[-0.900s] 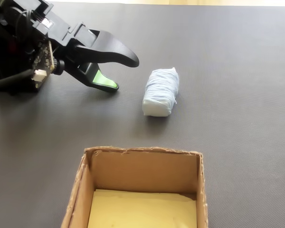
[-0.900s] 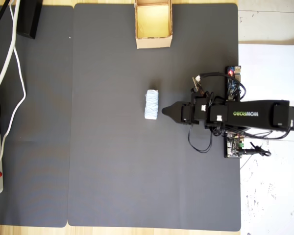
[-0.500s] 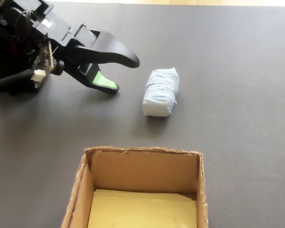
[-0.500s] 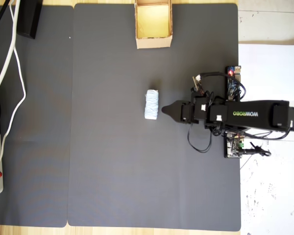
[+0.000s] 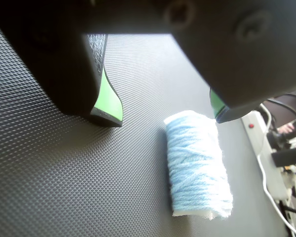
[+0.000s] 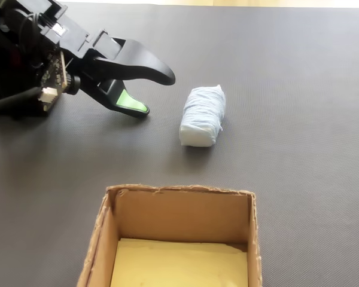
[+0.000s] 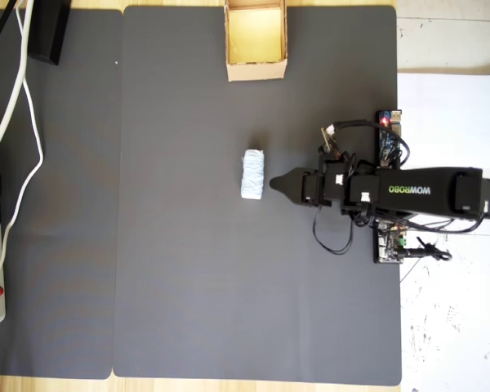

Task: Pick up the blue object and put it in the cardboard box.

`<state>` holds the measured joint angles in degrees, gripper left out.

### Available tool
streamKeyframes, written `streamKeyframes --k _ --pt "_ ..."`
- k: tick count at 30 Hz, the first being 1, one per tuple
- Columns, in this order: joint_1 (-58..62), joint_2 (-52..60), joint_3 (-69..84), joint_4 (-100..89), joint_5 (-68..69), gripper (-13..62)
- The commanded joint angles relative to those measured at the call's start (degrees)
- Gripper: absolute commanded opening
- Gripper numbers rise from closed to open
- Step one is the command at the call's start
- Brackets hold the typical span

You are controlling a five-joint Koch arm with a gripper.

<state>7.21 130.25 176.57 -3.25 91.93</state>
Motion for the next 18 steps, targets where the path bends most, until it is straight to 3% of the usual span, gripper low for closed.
streamKeyframes --k 1,9,18 --pt "0.0 5.4 2.1 6.0 0.5 34.6" --pt "0.1 5.4 2.1 4.7 0.5 34.7" --pt "0.4 5.4 1.2 -10.1 0.6 34.7"
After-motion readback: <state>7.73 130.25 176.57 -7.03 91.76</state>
